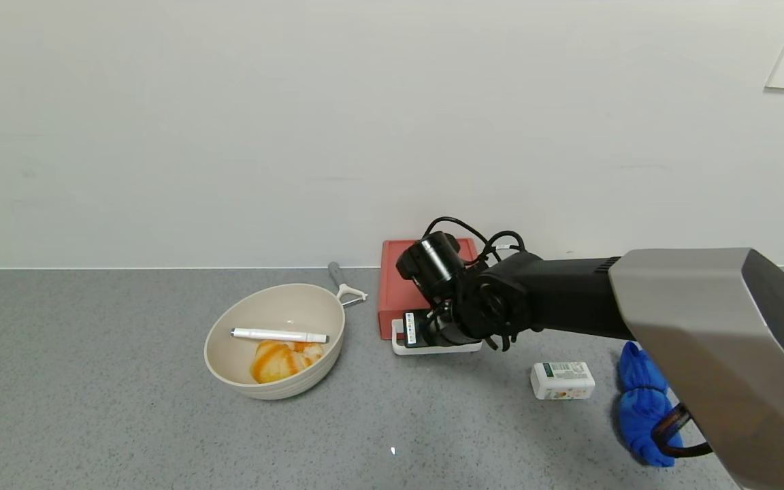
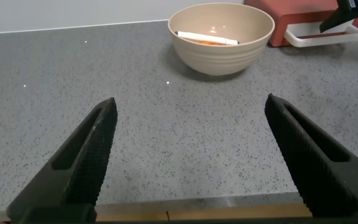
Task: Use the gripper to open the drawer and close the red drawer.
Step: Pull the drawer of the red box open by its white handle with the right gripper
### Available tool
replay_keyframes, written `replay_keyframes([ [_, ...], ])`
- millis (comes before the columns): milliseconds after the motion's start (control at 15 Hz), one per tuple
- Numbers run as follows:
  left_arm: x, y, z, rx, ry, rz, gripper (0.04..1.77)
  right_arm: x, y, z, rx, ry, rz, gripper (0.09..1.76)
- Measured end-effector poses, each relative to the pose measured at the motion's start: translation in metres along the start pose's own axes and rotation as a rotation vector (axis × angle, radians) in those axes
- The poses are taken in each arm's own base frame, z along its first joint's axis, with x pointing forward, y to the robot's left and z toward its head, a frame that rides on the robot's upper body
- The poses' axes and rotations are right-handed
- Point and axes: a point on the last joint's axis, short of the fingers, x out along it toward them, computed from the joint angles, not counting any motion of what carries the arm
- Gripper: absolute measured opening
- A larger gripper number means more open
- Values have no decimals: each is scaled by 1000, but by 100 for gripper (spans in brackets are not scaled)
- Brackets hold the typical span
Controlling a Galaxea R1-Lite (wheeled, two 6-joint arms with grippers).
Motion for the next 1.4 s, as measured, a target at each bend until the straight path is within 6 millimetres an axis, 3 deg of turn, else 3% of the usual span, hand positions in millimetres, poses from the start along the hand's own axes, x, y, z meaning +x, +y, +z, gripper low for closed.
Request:
replay_keyframes([
  [1400,0,0,0,0,0,0,172,20,-18,0,-11,28,-28,11],
])
